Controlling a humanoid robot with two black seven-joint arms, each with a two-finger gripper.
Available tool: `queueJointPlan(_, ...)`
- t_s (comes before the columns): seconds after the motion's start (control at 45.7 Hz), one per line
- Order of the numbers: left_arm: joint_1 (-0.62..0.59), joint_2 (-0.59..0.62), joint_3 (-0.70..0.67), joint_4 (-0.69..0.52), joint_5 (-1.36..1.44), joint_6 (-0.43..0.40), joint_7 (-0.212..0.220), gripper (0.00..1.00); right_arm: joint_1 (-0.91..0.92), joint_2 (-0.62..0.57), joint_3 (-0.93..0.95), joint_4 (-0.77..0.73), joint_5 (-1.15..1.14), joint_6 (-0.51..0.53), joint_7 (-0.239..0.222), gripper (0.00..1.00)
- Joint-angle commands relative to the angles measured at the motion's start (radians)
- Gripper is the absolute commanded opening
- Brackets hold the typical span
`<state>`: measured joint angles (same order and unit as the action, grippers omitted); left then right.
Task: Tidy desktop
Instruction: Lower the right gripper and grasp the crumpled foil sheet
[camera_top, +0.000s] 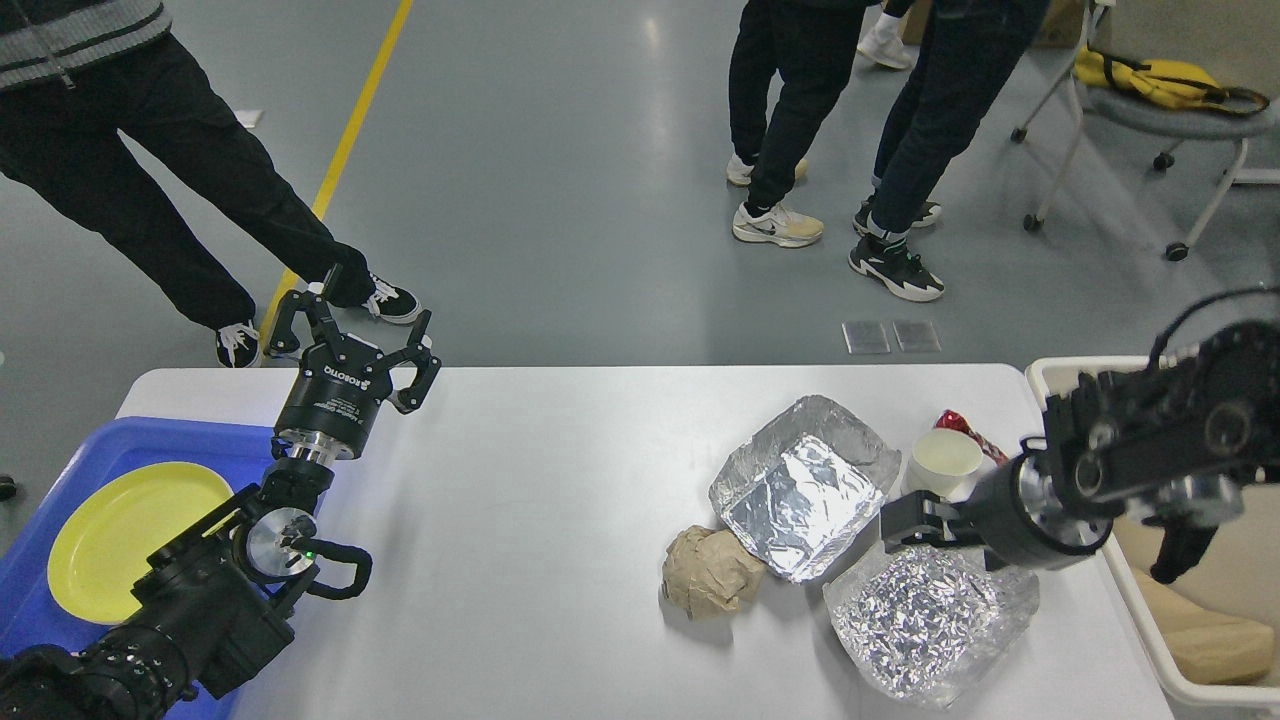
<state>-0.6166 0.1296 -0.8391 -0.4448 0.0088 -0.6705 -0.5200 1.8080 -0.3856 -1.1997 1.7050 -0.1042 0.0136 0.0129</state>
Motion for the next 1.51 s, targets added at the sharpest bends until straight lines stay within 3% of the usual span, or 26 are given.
queueJointPlan(0.0, 0.000, -0.001, 0.000, 0.000, 0.000, 0.000, 0.000, 1.00, -0.104, -0.021, 0.000, -0.008, 0.052, -0.075, 0.001, 1.00)
queueJointPlan(0.328, 0.000, -0.001, 0.000, 0.000, 0.000, 0.002, 0.000, 1.00, -0.311, -0.050, 0.020, -0.107, 0.132, -0.218, 0.002, 1.00)
queueJointPlan(0.722, 0.000, -0.001, 0.000, 0.000, -0.001, 0.000, 0.000, 1.00, -0.538, -0.119, 0.166, -0.251, 0.133, -0.273, 0.009, 1.00)
queueJointPlan(1.006, 0.000, -0.001, 0.000, 0.000, -0.001, 0.000, 0.000, 1.00, -0.639, -0.151, 0.290, -0.268, 0.133, -0.314, 0.010, 1.00)
queueJointPlan(1.291, 0.000, -0.001, 0.000, 0.000, -0.001, 0.000, 0.000, 1.00, -0.676, -0.151, 0.338, -0.294, 0.152, -0.383, 0.009, 0.65)
queueJointPlan(1.378, 0.000, 0.002, 0.000, 0.000, -0.001, 0.000, 0.000, 1.00, -0.677, -0.153, 0.342, -0.292, 0.164, -0.385, 0.009, 0.43)
queueJointPlan(1.466, 0.000, -0.001, 0.000, 0.000, -0.001, 0.000, 0.000, 1.00, -0.677, -0.154, 0.339, -0.291, 0.167, -0.383, 0.010, 0.03)
queueJointPlan(1.488, 0.000, 0.002, 0.000, 0.000, -0.001, 0.000, 0.000, 1.00, -0.677, -0.154, 0.339, -0.289, 0.167, -0.383, 0.010, 0.00)
